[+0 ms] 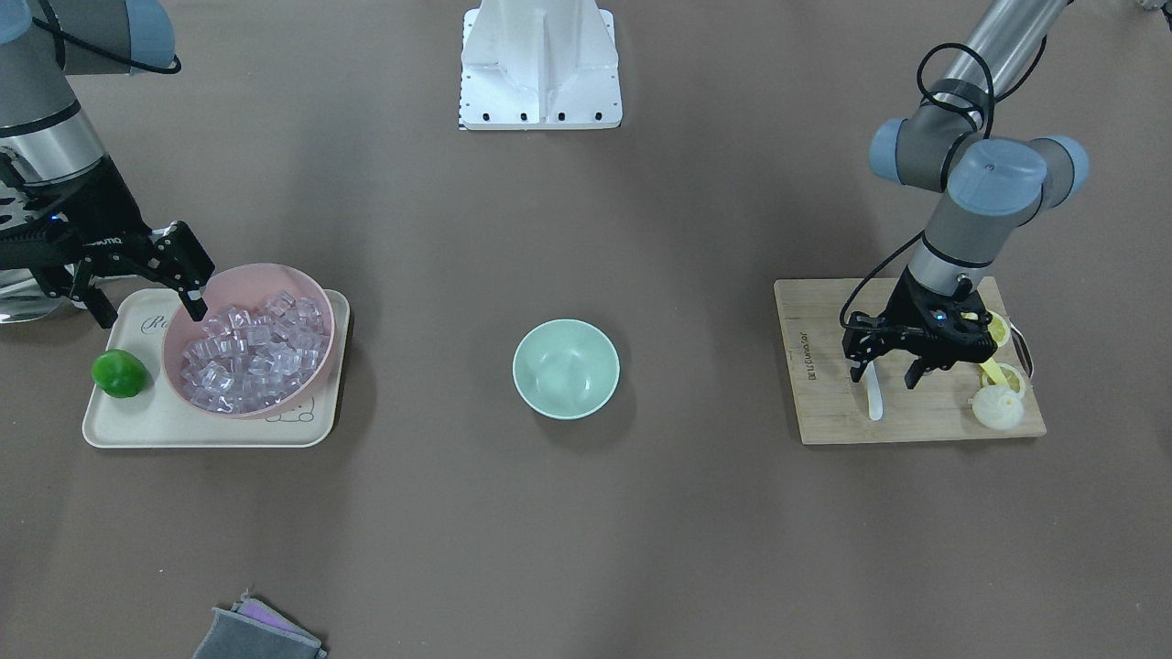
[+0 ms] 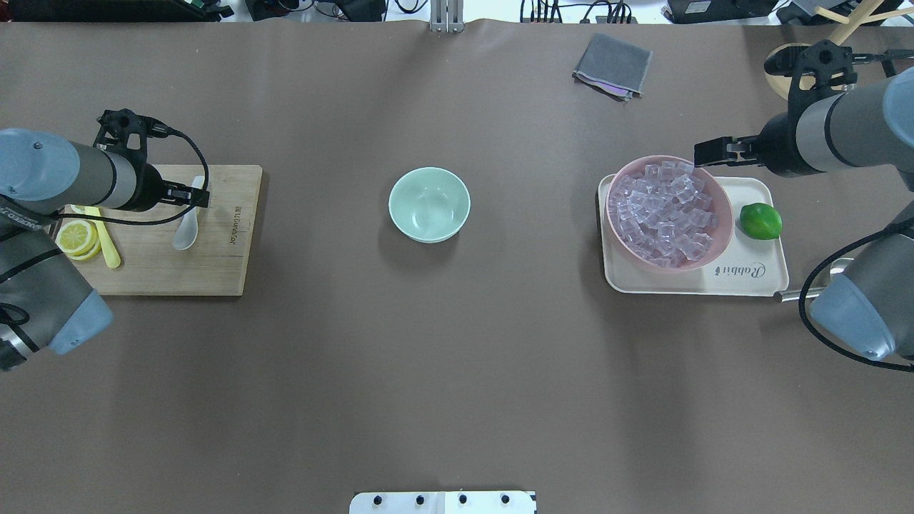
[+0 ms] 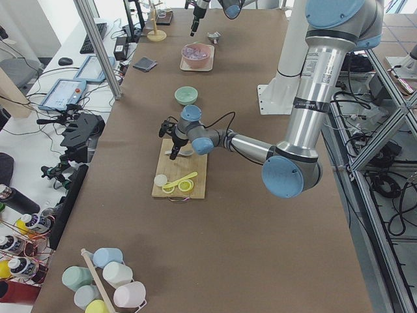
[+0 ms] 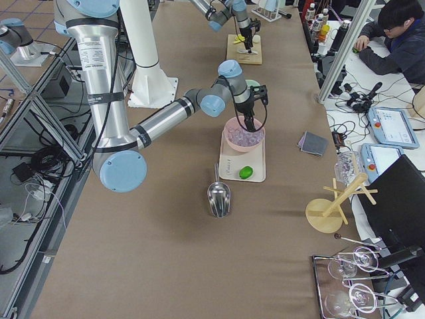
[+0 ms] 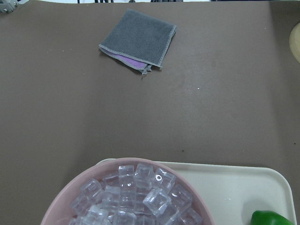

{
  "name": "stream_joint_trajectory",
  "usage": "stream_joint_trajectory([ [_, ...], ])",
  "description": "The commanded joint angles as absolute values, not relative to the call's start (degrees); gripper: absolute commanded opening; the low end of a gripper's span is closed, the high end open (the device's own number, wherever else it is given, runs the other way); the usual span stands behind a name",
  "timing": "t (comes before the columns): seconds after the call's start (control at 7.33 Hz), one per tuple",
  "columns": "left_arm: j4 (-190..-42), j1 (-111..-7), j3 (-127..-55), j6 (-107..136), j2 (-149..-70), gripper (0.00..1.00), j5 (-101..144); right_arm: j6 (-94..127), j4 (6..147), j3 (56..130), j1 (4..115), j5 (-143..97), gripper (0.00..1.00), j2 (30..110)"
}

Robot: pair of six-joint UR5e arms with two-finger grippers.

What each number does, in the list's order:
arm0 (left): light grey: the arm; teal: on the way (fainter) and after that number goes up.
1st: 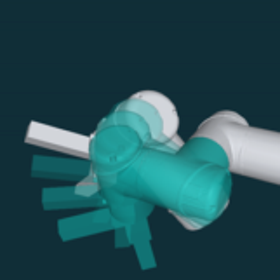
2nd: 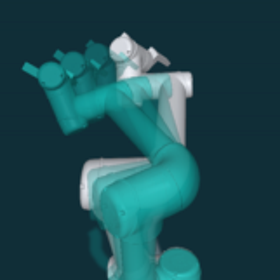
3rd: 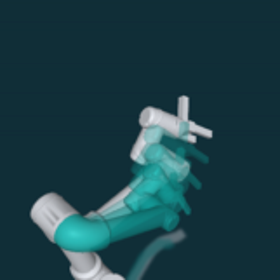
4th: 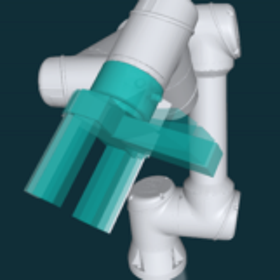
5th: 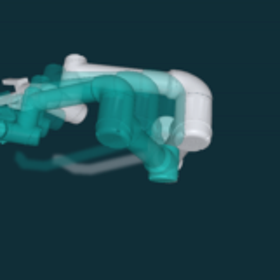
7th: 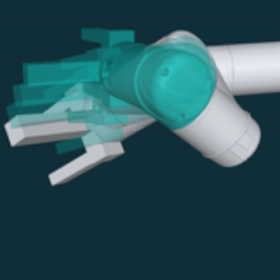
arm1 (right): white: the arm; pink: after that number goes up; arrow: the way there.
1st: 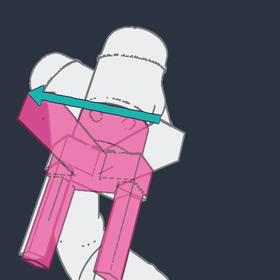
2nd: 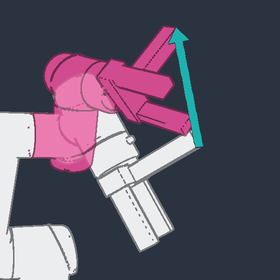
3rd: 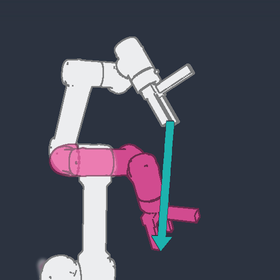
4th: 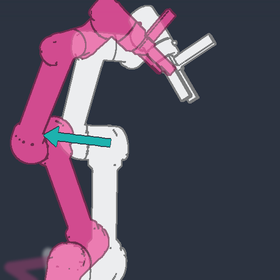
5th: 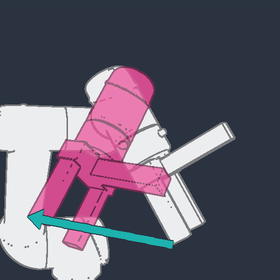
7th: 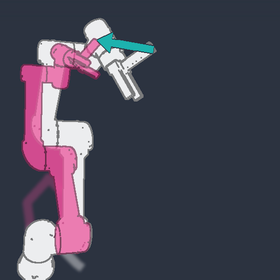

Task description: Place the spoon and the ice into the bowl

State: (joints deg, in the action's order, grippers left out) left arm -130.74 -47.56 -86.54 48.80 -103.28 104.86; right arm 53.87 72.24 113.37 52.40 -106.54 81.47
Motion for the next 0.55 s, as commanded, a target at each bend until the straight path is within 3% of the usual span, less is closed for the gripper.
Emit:
stream_joint_trajectory([
  [0.0, -132.01, -46.59, -86.13, 52.02, -103.97, 0.57, 104.85, 53.88, 72.16, 113.38, 52.38, -106.52, 1.00, 81.56],
  [0.14, -132.36, -46.50, -86.13, 51.94, -103.97, 0.41, 104.77, 53.88, 72.16, 113.38, 52.38, -106.52, 1.00, 81.56],
  [0.27, -132.45, -46.41, -86.13, 51.94, -103.89, 0.33, 104.77, 53.88, 72.16, 113.38, 52.38, -106.52, 1.00, 81.56],
  [0.41, -132.45, -46.41, -86.13, 51.94, -103.89, 0.33, 104.77, 53.88, 72.25, 113.38, 52.38, -106.52, 1.00, 81.56],
])
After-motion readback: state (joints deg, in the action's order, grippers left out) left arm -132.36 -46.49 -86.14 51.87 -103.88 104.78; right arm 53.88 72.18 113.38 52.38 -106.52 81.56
